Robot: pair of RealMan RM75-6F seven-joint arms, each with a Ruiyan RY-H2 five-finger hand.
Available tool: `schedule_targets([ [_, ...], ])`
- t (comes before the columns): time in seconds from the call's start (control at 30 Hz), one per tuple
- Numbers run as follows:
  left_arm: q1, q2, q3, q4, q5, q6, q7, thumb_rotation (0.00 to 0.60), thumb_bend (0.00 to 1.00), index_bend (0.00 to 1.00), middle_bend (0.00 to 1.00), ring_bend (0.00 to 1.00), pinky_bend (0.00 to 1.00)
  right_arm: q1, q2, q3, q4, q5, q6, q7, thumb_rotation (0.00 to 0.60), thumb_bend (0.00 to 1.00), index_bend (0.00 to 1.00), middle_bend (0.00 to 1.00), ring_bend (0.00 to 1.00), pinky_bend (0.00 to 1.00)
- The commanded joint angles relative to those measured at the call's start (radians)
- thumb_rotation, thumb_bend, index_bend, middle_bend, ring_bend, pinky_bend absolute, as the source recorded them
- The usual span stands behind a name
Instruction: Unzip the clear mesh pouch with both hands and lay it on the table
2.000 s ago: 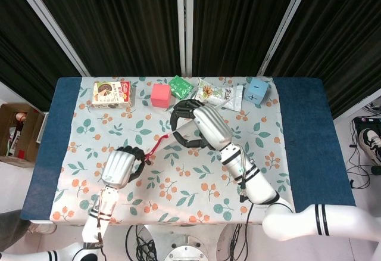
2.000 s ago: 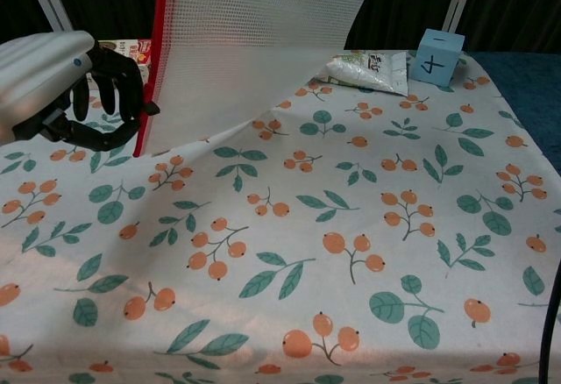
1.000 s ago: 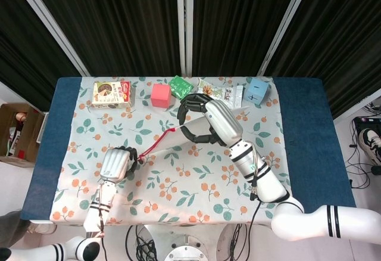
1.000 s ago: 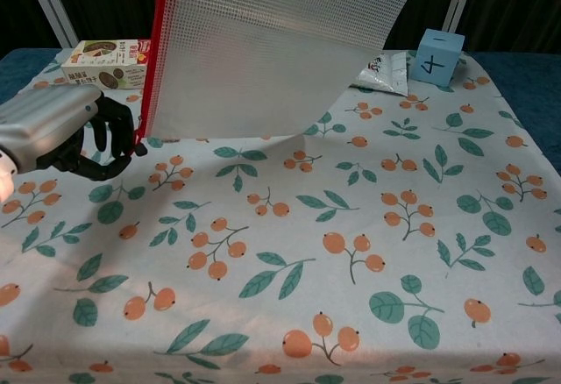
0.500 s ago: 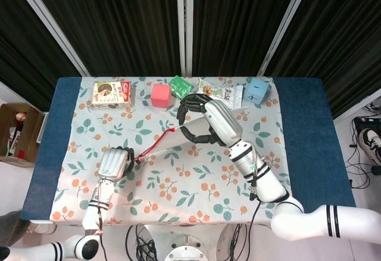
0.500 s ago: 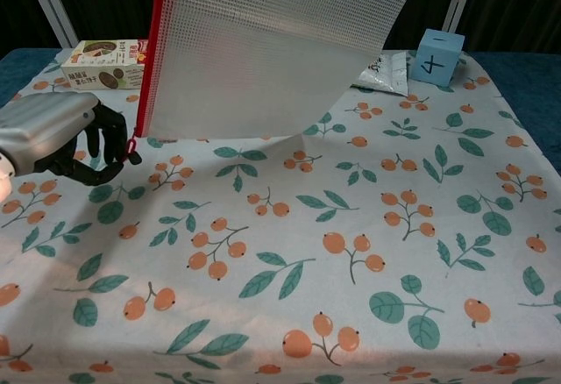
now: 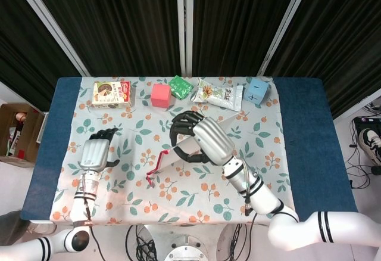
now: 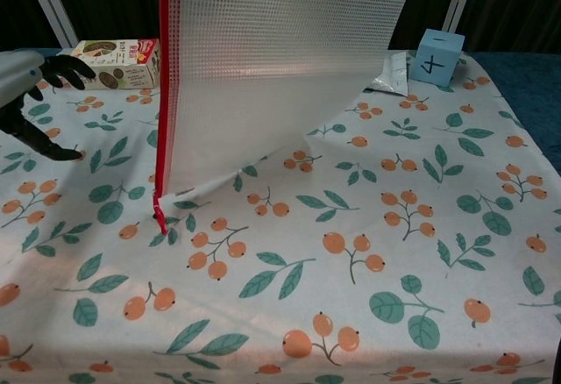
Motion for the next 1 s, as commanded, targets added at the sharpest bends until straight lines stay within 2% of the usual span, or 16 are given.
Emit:
schedule_targets([
  [0.03, 0.008, 0.019, -0.026, 0.011, -0.006, 0.032, -0.028, 0.6, 0.04, 0.16, 0.19, 0.19, 0.28, -0.05, -0.02, -0.111, 0.022, -0.169, 0.052, -0.017, 0.6, 0.63, 0.93, 0.45, 0.28, 0.26],
  [0.2, 0.023, 0.043, -0.039, 0.017, -0.004, 0.062, -0.076, 0.6, 0.04, 0.16, 0.19, 0.19, 0.28, -0.134, 0.017, -0.27, 0.086, -0.363, 0.113, 0.022, 0.6, 0.62, 0.93, 0.45, 0.28, 0.25],
  [0.3, 0.028, 0.049, -0.036, 0.028, -0.005, 0.063, -0.095, 0.6, 0.04, 0.16, 0.19, 0.19, 0.28, -0.176, 0.032, -0.345, 0.156, -0.444, 0.145, 0.057, 0.6, 0.62, 0.93, 0.45, 0.28, 0.24],
  [0.43, 0.033, 0.035, -0.015, 0.056, 0.011, 0.078, -0.099, 0.6, 0.03, 0.16, 0.19, 0.19, 0.27, -0.224, 0.011, -0.408, 0.293, -0.529, 0.192, 0.038, 0.6, 0.62, 0.9, 0.44, 0.28, 0.21],
  [0.53, 0.043, 0.017, 0.001, 0.072, 0.024, 0.086, -0.126, 0.6, 0.03, 0.16, 0.19, 0.19, 0.27, -0.261, -0.018, -0.43, 0.41, -0.57, 0.239, 0.019, 0.6, 0.61, 0.88, 0.44, 0.28, 0.18],
  [0.7, 0.053, 0.005, 0.009, 0.085, 0.038, 0.098, -0.163, 0.6, 0.03, 0.16, 0.19, 0.19, 0.27, -0.293, -0.037, -0.433, 0.533, -0.569, 0.269, 0.035, 0.6, 0.56, 0.83, 0.42, 0.26, 0.13],
  [0.77, 0.057, 0.004, 0.014, 0.09, 0.046, 0.103, -0.17, 0.6, 0.02, 0.16, 0.19, 0.19, 0.27, -0.304, -0.042, -0.429, 0.57, -0.562, 0.266, 0.011, 0.6, 0.5, 0.75, 0.39, 0.23, 0.1],
  [0.9, 0.065, -0.001, 0.017, 0.105, 0.056, 0.115, -0.187, 0.6, 0.02, 0.16, 0.2, 0.19, 0.27, -0.324, -0.069, -0.407, 0.633, -0.536, 0.263, -0.062, 0.6, 0.47, 0.64, 0.33, 0.17, 0.05],
  [1.0, 0.072, 0.004, 0.017, 0.11, 0.057, 0.118, -0.198, 0.6, 0.02, 0.16, 0.2, 0.19, 0.27, -0.336, -0.08, -0.403, 0.642, -0.496, 0.224, -0.085, 0.6, 0.38, 0.43, 0.24, 0.1, 0.01],
])
